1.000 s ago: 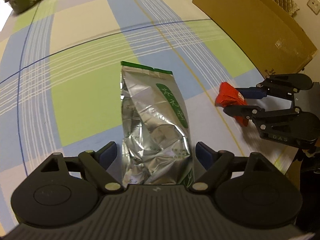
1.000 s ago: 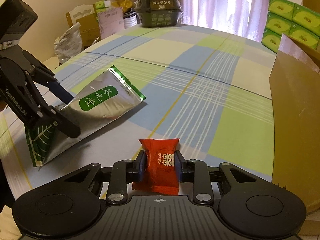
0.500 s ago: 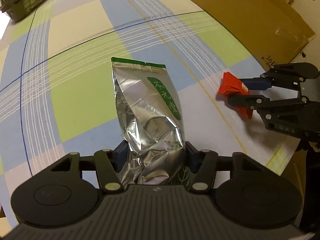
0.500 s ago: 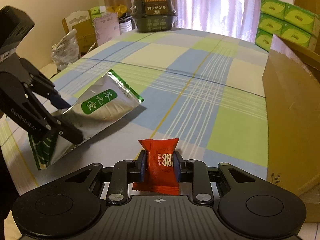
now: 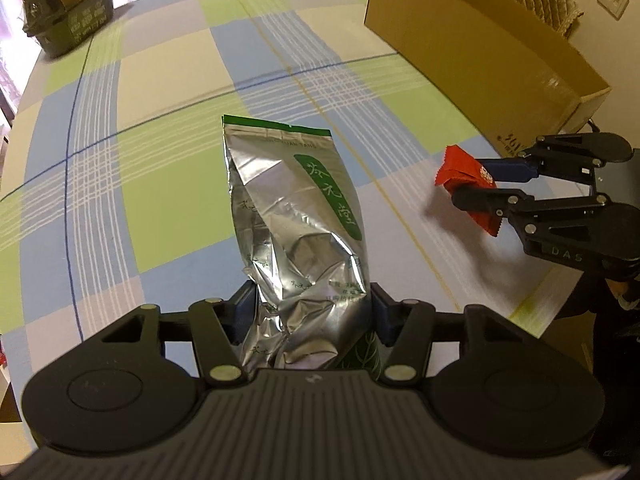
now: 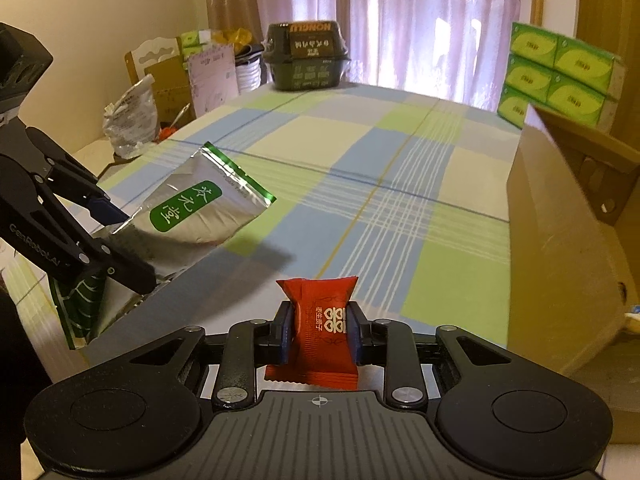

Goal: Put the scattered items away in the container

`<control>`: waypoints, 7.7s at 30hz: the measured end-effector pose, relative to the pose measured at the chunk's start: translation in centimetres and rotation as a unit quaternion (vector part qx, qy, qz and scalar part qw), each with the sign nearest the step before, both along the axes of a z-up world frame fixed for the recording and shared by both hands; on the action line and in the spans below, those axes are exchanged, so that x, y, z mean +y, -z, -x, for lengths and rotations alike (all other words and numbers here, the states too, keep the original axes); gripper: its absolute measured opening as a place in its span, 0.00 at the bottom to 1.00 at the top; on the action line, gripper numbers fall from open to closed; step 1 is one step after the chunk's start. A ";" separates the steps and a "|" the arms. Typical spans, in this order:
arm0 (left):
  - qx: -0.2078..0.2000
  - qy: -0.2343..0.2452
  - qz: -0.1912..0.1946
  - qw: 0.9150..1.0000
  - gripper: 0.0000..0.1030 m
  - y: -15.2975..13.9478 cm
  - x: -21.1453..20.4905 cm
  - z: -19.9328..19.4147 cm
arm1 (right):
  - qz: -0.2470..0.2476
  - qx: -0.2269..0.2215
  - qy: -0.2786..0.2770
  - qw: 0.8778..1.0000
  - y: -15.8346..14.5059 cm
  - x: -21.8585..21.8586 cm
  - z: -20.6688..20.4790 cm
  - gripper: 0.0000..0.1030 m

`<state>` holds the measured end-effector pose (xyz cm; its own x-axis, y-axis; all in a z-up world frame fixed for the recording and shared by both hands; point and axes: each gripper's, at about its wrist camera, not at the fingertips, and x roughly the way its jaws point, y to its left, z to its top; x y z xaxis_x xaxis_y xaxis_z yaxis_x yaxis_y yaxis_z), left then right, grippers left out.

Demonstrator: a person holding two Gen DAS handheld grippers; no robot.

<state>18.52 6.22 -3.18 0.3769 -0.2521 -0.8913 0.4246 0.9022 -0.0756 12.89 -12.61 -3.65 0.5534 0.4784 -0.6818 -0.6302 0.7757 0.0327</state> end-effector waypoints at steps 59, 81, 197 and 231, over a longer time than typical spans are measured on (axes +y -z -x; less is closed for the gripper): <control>-0.088 0.084 0.104 0.987 0.51 -11.5 -20.5 -2.5 | -0.022 -0.138 0.185 0.973 -12.2 -16.7 -2.2 0.29; -0.051 0.073 0.123 0.988 0.51 -8.7 -28.9 -11.3 | -0.029 -0.105 0.212 0.971 -9.4 -22.0 -9.0 0.29; -0.163 -0.111 0.088 0.976 0.99 -10.1 -24.3 16.2 | -0.076 -0.067 0.284 0.953 -13.3 -24.0 14.3 0.96; -0.146 -0.125 0.096 0.977 0.99 -8.1 -22.6 15.4 | -0.052 -0.053 0.291 0.954 -12.1 -22.7 14.4 0.96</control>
